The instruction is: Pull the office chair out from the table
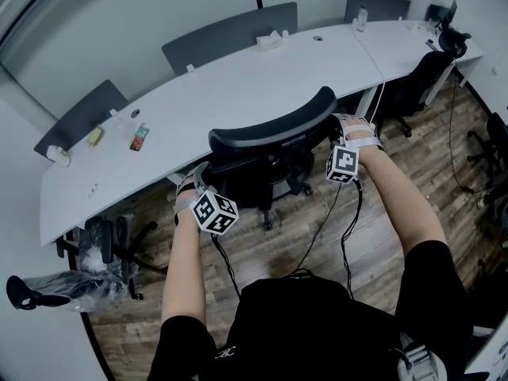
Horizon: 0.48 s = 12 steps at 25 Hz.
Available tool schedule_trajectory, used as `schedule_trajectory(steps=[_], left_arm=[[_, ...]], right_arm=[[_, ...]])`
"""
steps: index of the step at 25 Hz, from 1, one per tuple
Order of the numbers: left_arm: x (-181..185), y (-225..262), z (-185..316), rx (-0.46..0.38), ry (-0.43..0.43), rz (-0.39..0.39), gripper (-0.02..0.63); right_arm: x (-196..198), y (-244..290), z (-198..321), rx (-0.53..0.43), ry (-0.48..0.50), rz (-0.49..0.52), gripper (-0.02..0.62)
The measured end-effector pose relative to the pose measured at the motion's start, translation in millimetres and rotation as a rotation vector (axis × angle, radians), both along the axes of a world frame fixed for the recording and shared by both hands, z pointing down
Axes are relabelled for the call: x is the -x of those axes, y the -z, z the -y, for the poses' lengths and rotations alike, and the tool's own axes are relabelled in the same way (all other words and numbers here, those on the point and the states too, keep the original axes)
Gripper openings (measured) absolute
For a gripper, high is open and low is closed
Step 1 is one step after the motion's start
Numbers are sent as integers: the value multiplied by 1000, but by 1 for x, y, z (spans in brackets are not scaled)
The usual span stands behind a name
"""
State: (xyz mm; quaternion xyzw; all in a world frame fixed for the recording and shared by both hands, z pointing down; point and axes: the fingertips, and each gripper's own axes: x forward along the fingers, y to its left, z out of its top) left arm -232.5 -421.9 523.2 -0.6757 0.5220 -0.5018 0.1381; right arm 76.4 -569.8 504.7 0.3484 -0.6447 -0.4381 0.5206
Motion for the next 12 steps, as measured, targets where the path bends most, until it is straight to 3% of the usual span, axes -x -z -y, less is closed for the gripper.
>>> schedule_trajectory(steps=[12], left_arm=[[-22, 0, -47, -16, -58, -7, 239]], right_arm=[[-27, -2, -58, 4, -19, 3, 192]])
